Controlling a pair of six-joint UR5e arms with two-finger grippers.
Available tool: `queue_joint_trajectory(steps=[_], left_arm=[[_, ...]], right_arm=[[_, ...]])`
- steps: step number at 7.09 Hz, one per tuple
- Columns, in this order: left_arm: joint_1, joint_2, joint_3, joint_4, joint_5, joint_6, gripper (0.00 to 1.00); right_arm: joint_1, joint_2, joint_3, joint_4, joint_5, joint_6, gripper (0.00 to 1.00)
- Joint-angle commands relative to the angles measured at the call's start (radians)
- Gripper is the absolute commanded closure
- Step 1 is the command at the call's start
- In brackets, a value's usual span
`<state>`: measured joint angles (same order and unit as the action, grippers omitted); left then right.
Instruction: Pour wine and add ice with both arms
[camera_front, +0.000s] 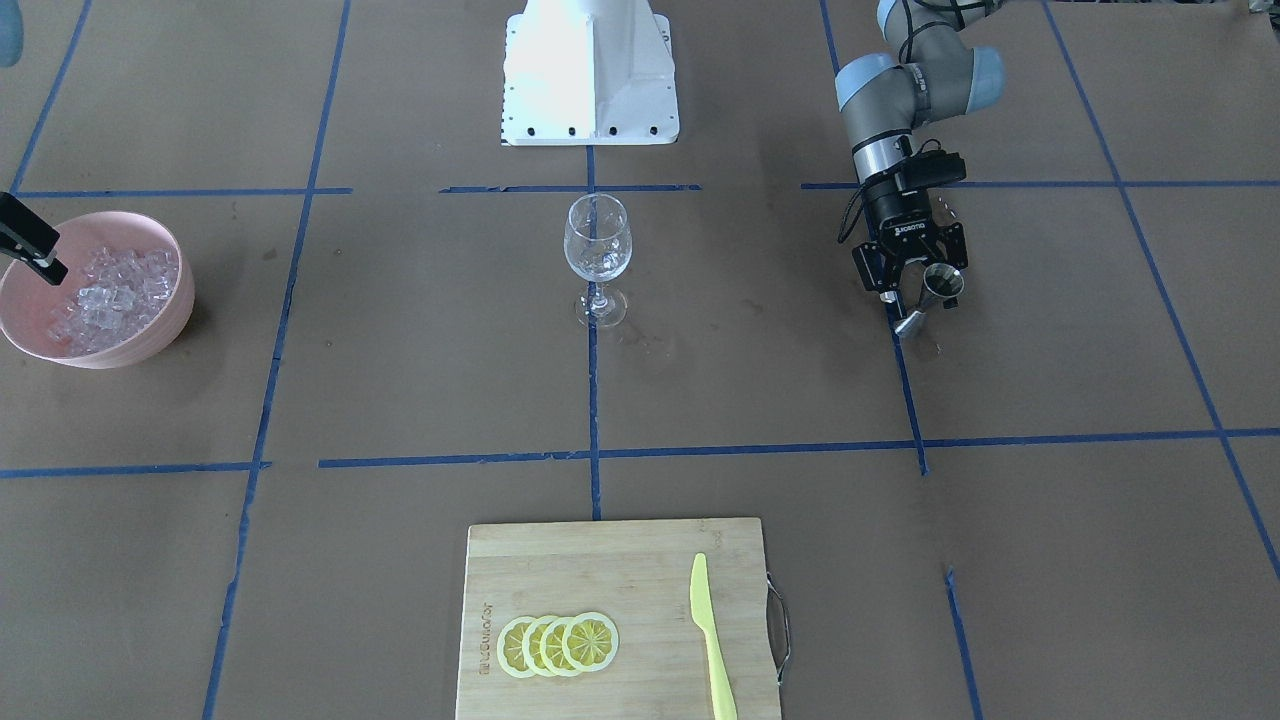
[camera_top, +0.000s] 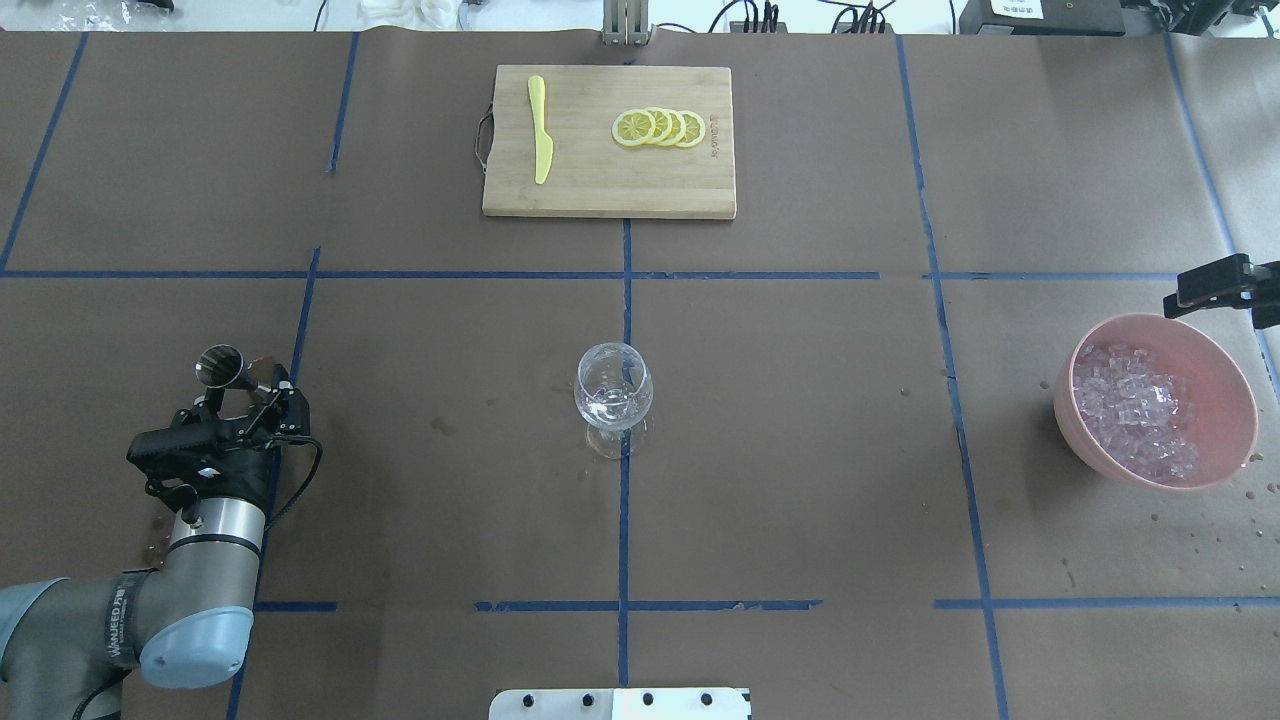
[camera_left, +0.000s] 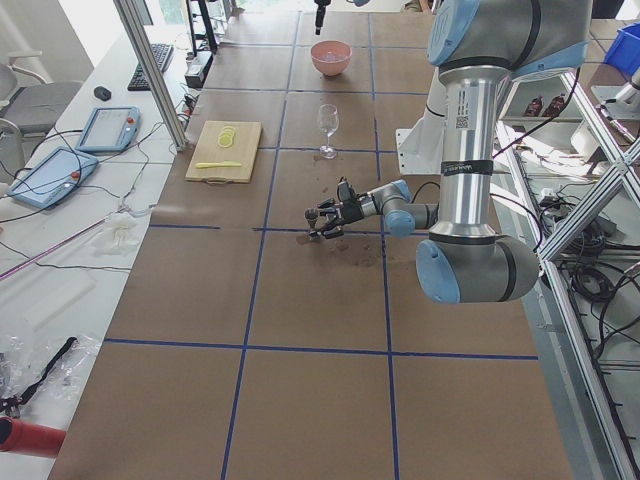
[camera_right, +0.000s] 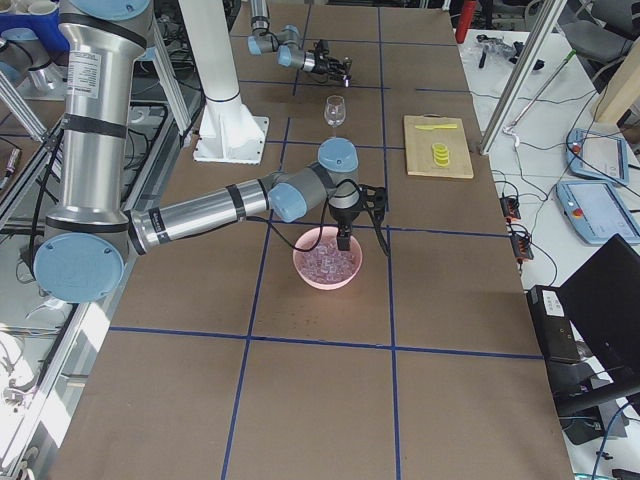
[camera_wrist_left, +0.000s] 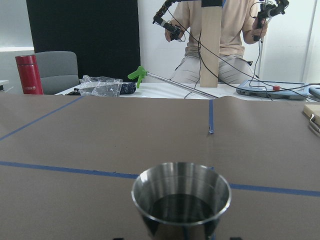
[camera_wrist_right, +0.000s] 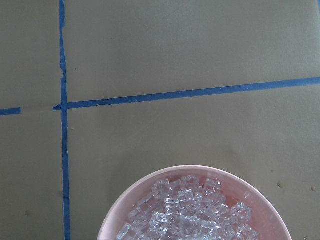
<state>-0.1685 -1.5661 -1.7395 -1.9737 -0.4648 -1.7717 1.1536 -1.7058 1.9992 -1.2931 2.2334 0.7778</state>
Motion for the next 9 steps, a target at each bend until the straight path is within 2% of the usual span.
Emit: queue_joint_trajectory(steps=[1,2,4,5,7,9], left_arm=[[-0.005,-0.005,0.009,-0.001,0.000,0.000,0.43],[-0.005,-0.006,0.009,-0.001,0.000,0.000,0.55],[-0.012,-0.005,-0.001,-0.005,0.000,0.000,1.00],[-0.023,0.000,-0.023,-0.005,0.000,0.006,1.00],[-0.072,0.014,-0.133,-0.007,0.000,0.041,1.00],[-0.083,-0.017,-0.234,-0.010,-0.003,0.150,1.00]], right_arm=[[0.000,0.000,0.001,0.000,0.002,0.000,0.00],[0.000,0.000,0.001,0.000,0.002,0.000,0.00],[0.000,0.000,0.001,0.000,0.002,0.000,0.00],[0.000,0.000,0.000,0.000,0.002,0.000,0.00],[0.000,0.000,-0.002,0.002,0.002,-0.008,0.00],[0.000,0.000,-0.002,0.012,0.006,-0.011,0.00]])
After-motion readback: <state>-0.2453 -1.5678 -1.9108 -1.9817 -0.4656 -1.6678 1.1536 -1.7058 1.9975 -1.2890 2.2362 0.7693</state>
